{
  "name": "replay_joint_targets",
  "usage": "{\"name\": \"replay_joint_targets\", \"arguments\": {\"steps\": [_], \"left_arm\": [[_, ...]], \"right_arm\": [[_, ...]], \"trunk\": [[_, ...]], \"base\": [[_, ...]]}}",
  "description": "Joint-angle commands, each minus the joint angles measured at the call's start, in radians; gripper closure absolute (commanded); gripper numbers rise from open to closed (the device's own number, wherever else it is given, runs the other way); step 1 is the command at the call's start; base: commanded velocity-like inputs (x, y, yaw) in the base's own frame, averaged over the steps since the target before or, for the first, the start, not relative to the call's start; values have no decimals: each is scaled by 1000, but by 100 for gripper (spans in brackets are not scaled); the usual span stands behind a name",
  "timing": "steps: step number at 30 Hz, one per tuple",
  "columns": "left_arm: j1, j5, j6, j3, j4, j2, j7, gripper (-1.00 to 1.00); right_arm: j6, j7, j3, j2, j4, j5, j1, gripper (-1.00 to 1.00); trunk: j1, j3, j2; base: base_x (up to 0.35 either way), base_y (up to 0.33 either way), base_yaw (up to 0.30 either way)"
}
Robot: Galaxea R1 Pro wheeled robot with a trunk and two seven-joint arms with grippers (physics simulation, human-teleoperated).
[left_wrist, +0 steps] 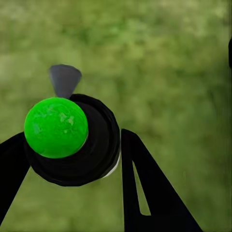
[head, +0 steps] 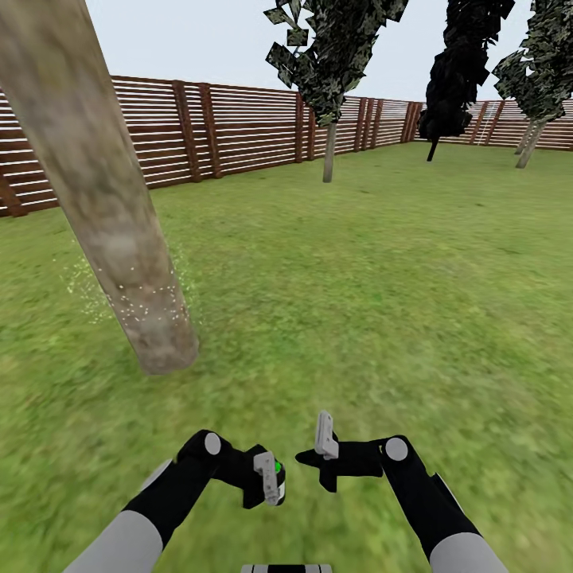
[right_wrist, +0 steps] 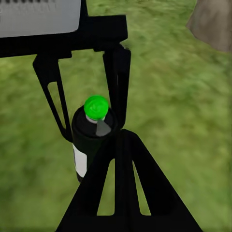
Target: In the garden, pick up the pesticide atomizer on the floor and spray pesticide onto both trees until each tree trunk is fully covered.
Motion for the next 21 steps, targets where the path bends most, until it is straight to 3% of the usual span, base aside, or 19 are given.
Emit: {"name": "replay_joint_targets", "arguments": {"steps": [1,4,7,14,21], "left_arm": [[0,1,0,0,0,-1,0,100],[0,5,0,2,0,1,0,100],[0,62,-5,0,0,0,0,100],[0,74,-24,1,-1,-3,0,100],[0,74,-24,1,-1,-23,0,100]], "right_arm": [[0,0,0,0,0,0,0,100],[0,-1,0,0,0,0,0,100],[0,-1,0,0,0,0,0,100],[0,-1,0,0,0,0,0,100],[0,-1,0,0,0,0,0,100]], "trunk": [[0,0,0],[0,0,0],[0,0,0],[0,0,0],[0,0,0]], "base": [[0,0,0],[0,0,0],[0,0,0],[0,0,0],[0,0,0]]}}
